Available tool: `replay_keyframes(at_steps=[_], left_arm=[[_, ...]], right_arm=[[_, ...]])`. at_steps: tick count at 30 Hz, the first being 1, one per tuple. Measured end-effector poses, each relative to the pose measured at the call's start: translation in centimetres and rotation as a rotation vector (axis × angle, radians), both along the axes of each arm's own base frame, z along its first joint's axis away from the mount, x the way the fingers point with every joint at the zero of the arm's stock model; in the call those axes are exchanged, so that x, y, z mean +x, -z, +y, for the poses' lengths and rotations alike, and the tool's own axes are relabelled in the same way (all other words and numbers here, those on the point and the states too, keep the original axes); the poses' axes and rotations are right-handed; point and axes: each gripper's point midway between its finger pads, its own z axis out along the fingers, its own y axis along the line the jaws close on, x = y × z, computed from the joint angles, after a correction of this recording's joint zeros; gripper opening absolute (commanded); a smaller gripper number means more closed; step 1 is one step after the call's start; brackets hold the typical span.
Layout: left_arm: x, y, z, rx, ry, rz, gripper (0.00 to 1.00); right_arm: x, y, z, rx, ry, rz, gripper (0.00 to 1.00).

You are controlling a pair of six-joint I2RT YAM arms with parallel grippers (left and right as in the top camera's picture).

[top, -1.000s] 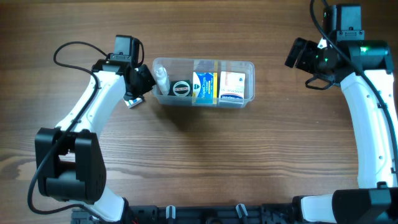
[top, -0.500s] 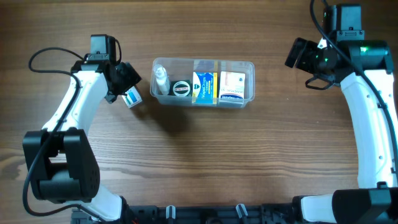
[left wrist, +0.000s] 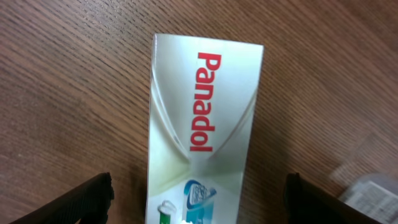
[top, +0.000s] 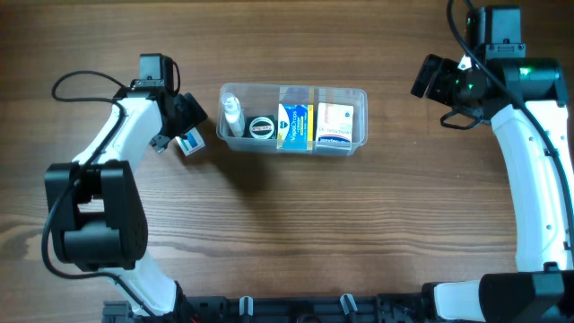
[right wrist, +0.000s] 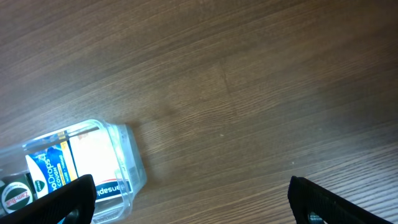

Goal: Pack container
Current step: 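Lower the left gripper onto the white Panadol box and grasp it, then lift the Panadol box with the left gripper and carry it over the container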

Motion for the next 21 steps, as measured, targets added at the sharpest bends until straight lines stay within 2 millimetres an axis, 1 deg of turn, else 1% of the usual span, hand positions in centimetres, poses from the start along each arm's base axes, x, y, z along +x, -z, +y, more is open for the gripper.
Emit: replay_keyframes(at_steps=[7,9,14,15,16,18,21], left_arm=[[0.2,0.1,0.2,0.014,0.0,-0.005,0.89],[0.1,0.3,0.4,0.024,-0.003,0.0,0.88],[-0.3,1.7,0.5,0.031,-0.002,0.039,0.88],[-0.4,2.1,0.5,0.031,-0.002,0.049,0.87],[-0.5,2.5,0.5,0.031,-0.001,0.061,0.83],[-0.6,2.7,0.7,0.04,-0.002,0.067,0.77],[-0.6,2.7,0.7,0.046,0.0,0.069,0.77]], right_arm=[[0.0,0.0,0.0,0.0,0.0,0.0,1.0],[0.0,0.0,0.0,0.0,0.0,0.0,1.0],[0.0,0.0,0.0,0.0,0.0,0.0,1.0],[0.0,0.0,0.0,0.0,0.0,0.0,1.0],[0.0,0.0,0.0,0.0,0.0,0.0,1.0],[0.0,0.0,0.0,0.0,0.0,0.0,1.0],[0.0,0.0,0.0,0.0,0.0,0.0,1.0]])
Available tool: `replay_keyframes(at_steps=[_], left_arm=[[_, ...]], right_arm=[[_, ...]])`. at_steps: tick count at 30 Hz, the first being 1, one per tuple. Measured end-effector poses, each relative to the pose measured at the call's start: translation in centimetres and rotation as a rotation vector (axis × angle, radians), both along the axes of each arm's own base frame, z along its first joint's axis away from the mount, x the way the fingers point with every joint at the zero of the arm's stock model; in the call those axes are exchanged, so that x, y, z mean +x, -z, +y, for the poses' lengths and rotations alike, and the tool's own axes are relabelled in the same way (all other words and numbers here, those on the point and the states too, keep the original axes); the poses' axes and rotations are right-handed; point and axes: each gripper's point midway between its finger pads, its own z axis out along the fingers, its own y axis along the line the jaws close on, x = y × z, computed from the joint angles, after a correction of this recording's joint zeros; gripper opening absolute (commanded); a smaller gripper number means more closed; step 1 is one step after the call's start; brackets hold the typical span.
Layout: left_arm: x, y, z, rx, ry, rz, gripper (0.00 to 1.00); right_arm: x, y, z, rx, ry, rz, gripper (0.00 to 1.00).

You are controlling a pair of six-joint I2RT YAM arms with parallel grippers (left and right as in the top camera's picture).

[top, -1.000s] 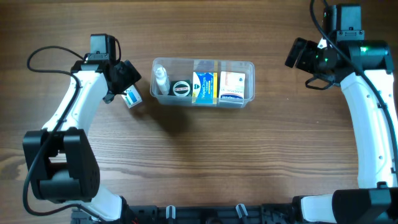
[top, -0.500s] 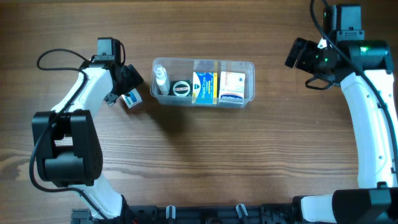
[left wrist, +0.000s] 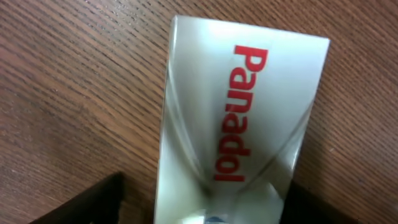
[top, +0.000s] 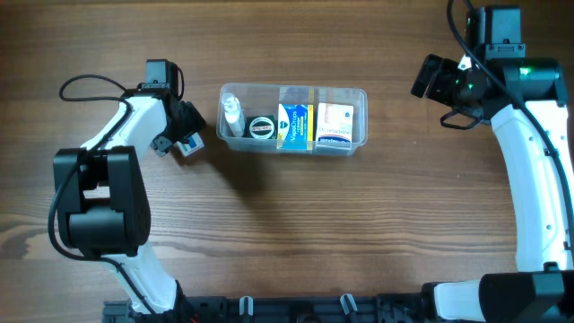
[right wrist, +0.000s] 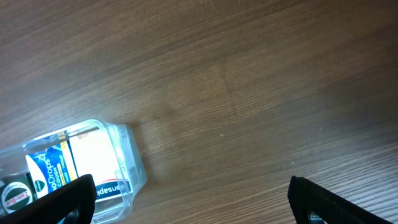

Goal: Pack container
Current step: 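Lift the Panadol box with the left gripper and carry it over the container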

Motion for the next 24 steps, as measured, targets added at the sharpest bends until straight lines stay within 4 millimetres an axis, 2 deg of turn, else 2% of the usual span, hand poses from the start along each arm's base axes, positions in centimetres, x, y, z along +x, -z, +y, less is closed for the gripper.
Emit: replay_keyframes(at_steps=[2,4,6,8,10,15,19,21,24], left_arm=[[-0.2,0.0,0.0,0.0,0.0,0.009,0.81],[-0.4,0.1,0.0,0.0,0.0,0.016,0.8],[-0.4,0.1,0.0,0.001,0.0,0.018,0.74],[-0.6,0.1,0.1,0.007,-0.001,0.024,0.63],[-0.8,0.1,0.4,0.02,-0.004,0.033,0.56],[-0.9,0.1,0.7,0.042,-0.005,0.036,0.58],[-0.9,-0.1,1.1,0.074,0.029,0.041,0.55],[-1.2,-0.9,1.6,0.102,0.036,0.04,0.52],[-0.4,-5.0,2.1,0.138,0.036,-0.059,0.51]], right_arm=[[0.0,0.0,0.0,0.0,0.0,0.0,1.0],[0.0,0.0,0.0,0.0,0.0,0.0,1.0],[0.0,0.0,0.0,0.0,0.0,0.0,1.0],[0.0,0.0,0.0,0.0,0.0,0.0,1.0],[0.0,0.0,0.0,0.0,0.0,0.0,1.0],[0.0,0.0,0.0,0.0,0.0,0.0,1.0],[0.0,0.0,0.0,0.0,0.0,0.0,1.0],[0.0,0.0,0.0,0.0,0.0,0.0,1.0],[0.0,0.0,0.0,0.0,0.0,0.0,1.0]])
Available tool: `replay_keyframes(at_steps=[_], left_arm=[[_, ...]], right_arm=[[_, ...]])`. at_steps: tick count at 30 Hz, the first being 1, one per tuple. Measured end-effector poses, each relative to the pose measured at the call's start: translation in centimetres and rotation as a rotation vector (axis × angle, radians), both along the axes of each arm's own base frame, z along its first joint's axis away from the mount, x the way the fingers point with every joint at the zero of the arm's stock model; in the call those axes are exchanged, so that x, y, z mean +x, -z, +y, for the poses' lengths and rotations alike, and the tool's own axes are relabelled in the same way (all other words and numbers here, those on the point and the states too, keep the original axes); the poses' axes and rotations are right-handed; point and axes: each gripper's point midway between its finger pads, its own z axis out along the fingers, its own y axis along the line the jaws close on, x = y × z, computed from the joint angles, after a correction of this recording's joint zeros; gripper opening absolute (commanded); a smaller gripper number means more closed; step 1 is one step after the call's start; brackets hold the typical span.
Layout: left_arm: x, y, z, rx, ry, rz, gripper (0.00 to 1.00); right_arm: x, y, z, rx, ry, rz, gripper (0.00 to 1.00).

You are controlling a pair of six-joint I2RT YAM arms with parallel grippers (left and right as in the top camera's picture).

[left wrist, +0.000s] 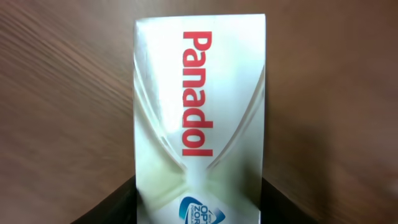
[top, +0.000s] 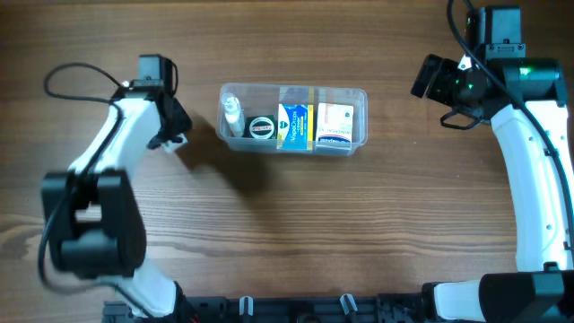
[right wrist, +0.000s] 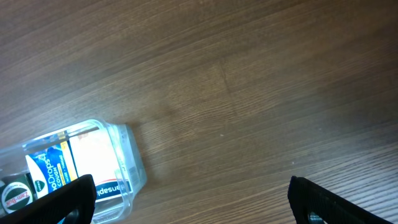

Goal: Pack container
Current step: 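Lift the Panadol box with the left gripper and carry it over the container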

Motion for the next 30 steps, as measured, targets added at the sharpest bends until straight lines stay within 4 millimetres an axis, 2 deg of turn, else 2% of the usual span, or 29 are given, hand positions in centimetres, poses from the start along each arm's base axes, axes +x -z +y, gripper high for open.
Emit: replay_keyframes(at_steps=[5,8,9,11,15,19,24,27,30], left_arm=[[0.7,-8.6,0.0,0.019,0.044,-0.226,0.52],[1.0,-12.2,-0.9,0.008,0.114,-0.333,0.53],[1.1,-14.0,-1.9,0.001,0.161,-0.386,0.53],[1.3,-15.8,-3.4,-0.013,0.216,-0.446,0.54],[1.3,-19.7,-8.9,-0.066,0.401,-0.582,0.53],[1.1,-21.4,-14.4,-0.102,0.603,-0.654,0.52],[-0.6,-22.3,-21.1,-0.101,0.874,-0.699,0.54],[-1.9,-22.4,-24.3,-0.062,1.041,-0.714,0.53],[-2.9,-21.6,-27.1,-0.005,1.211,-0.707,0.54]], right_arm=[[0.0,0.0,0.0,0.0,0.0,0.0,1.0],[0.0,0.0,0.0,0.0,0.0,0.0,1.0],[0.0,0.0,0.0,0.0,0.0,0.0,1.0],[0.0,0.0,0.0,0.0,0.0,0.0,1.0],[0.0,0.0,0.0,0.0,0.0,0.0,1.0],[0.0,0.0,0.0,0.0,0.0,0.0,1.0],[0.0,0.0,0.0,0.0,0.0,0.0,1.0],[0.0,0.0,0.0,0.0,0.0,0.0,1.0],[0.0,0.0,0.0,0.0,0.0,0.0,1.0]])
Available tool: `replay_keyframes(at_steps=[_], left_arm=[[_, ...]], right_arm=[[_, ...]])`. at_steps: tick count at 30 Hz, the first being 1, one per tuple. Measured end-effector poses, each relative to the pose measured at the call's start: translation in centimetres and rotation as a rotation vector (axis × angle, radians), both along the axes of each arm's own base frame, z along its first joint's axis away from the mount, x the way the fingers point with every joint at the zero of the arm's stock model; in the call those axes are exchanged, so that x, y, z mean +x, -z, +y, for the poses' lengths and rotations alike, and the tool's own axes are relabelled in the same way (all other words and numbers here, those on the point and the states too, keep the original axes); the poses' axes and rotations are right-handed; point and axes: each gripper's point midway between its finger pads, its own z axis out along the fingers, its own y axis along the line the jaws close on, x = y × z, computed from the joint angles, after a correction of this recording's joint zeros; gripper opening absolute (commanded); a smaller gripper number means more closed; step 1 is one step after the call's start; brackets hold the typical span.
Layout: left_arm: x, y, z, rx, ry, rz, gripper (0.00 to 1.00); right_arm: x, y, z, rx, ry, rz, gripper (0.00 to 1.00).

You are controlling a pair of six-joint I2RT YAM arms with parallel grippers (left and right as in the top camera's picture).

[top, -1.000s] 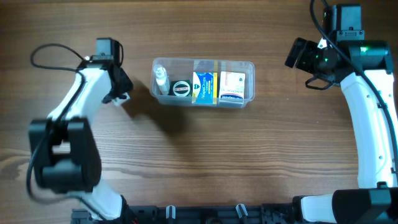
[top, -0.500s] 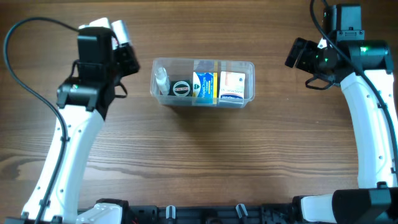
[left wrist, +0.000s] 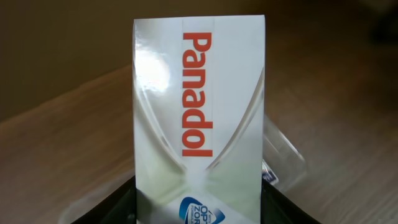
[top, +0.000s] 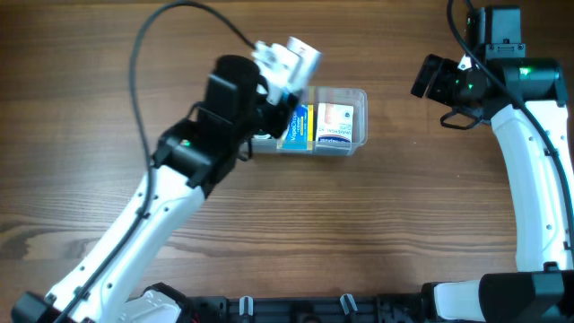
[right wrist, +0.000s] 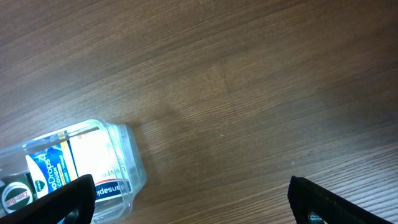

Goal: Pack container
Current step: 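Lift the Panadol box with the left gripper and carry it over the container, then lower the Panadol box into the container and open the left gripper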

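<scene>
My left gripper [left wrist: 199,208] is shut on a white Panadol box [left wrist: 199,106] with red lettering, standing upright between the dark fingers [left wrist: 115,208]. Overhead, the raised left arm holds that box [top: 293,54] above the left end of the clear plastic container [top: 360,97]. The container's edge [left wrist: 285,155] shows behind the box. A blue-and-yellow box [top: 300,127] and a white box [top: 335,120] stand inside; the arm hides the container's left half. My right gripper [right wrist: 193,202] is open over bare wood, right of the container [right wrist: 132,169].
The wooden table [top: 377,224] carries only the container. A black cable [top: 148,36] loops up from the left arm across the back left. The right arm [top: 529,152] runs down the right side.
The left arm has risen and swung right with the Panadol box, from the table left of the container to high above its left end. The right arm has not moved.
The left gripper was open around the Panadol box lying on the wood left of the container, then lower around it. Then it was shut on the box at that spot, and now holds it high over the container. The right arm stayed still throughout.
</scene>
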Motion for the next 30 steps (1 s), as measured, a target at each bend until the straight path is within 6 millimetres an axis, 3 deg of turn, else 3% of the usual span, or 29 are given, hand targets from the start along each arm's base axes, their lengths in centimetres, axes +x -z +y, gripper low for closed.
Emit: replay_keyframes(at_steps=[3,9,13,20,30], left_arm=[[-0.2,1.8,-1.5,0.091,0.092,-0.015,0.54],[1.2,6.2,-2.4,0.262,0.21,-0.035,0.56],[2.1,8.0,-2.9,0.355,0.29,-0.081,0.63],[2.6,11.7,-3.3,0.492,0.412,-0.095,0.66],[3.9,11.0,-3.6,0.449,0.341,-0.119,0.84]], right_arm=[[0.0,0.0,0.0,0.0,0.0,0.0,1.0],[0.0,0.0,0.0,0.0,0.0,0.0,1.0],[0.0,0.0,0.0,0.0,0.0,0.0,1.0],[0.0,0.0,0.0,0.0,0.0,0.0,1.0],[0.0,0.0,0.0,0.0,0.0,0.0,1.0]])
